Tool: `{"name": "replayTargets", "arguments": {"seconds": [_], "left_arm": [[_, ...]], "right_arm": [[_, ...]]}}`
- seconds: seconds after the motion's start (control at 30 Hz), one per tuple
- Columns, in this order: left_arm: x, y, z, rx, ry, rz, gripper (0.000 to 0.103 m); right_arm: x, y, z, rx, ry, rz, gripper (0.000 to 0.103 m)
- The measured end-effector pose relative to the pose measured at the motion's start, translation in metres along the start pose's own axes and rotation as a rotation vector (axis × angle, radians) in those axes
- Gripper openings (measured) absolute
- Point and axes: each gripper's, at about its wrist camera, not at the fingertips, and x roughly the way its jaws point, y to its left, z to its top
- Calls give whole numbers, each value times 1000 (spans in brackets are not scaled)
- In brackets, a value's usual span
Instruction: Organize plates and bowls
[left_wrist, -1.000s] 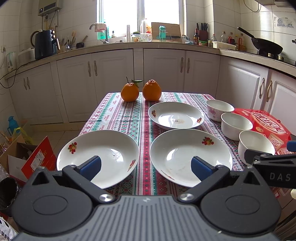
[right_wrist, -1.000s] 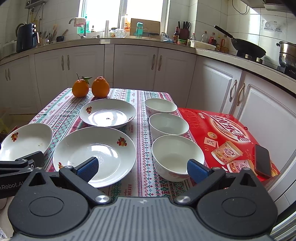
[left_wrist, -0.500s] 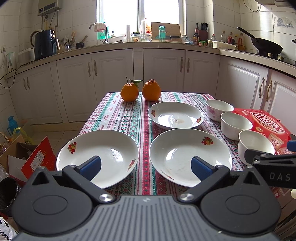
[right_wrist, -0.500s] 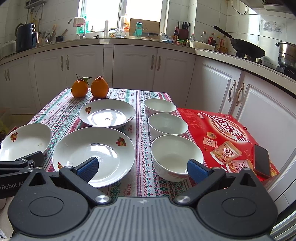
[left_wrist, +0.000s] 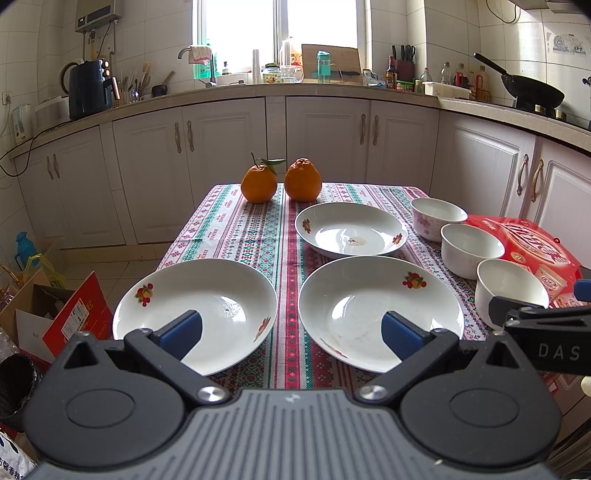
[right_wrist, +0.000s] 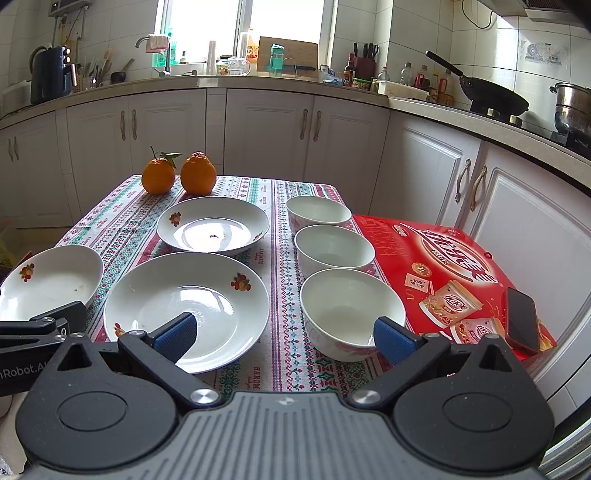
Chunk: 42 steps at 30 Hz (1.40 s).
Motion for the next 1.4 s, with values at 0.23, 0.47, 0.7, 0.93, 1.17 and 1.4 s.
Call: {"name": "replayTargets", "arguments": {"seconds": [0.23, 0.47, 0.7, 0.93, 1.17, 1.4], "left_arm": [[0, 0, 0, -1, 0, -1, 102], [-1, 0, 0, -1, -1, -1, 102], [0, 0, 0, 0, -1, 0, 102], [-1, -1, 1, 2, -4, -1, 102], [-3, 12, 9, 48, -36, 10, 102], [2, 57, -1, 109, -37, 11, 102]], "right_arm": [[0, 0, 0, 0, -1, 1, 103], [0, 0, 0, 0, -2, 0, 103], [0, -1, 1, 0, -2, 0, 103], [1, -2, 3, -6, -4, 4, 103], [1, -1, 26, -72, -74, 55, 103], [4, -1, 67, -127, -210, 191, 103]]}}
